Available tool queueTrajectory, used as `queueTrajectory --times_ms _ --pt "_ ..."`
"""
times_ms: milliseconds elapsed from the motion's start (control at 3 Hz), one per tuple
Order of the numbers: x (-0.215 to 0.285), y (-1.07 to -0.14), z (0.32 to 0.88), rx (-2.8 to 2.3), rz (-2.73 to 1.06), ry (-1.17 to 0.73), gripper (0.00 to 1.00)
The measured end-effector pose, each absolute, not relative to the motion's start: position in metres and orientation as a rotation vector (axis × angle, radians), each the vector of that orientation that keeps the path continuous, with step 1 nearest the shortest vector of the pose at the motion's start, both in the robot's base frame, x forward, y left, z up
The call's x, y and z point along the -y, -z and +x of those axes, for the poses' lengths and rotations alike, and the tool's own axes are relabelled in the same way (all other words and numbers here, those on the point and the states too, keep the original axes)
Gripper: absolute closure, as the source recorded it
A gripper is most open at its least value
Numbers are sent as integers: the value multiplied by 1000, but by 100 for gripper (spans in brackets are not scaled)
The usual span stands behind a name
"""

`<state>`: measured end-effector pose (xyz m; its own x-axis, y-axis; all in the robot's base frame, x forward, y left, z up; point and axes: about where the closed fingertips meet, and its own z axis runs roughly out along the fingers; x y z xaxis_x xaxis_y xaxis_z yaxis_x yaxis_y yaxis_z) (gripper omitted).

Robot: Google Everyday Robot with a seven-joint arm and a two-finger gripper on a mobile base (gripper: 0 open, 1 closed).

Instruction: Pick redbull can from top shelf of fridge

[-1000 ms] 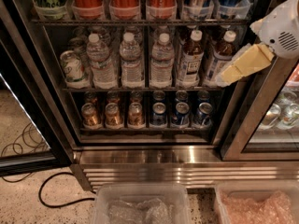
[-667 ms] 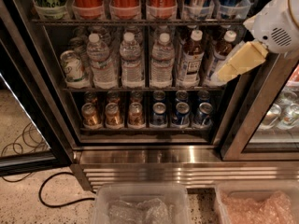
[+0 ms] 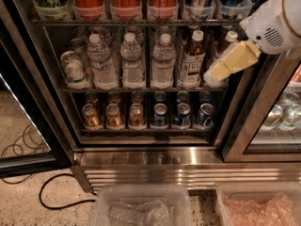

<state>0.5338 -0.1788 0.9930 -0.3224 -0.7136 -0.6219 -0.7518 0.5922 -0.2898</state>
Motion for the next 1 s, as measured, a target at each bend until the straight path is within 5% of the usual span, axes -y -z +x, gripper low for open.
queueTrajectory --times_ms 1000 --pt "141 -1004 568 -1993 -808 -203 0"
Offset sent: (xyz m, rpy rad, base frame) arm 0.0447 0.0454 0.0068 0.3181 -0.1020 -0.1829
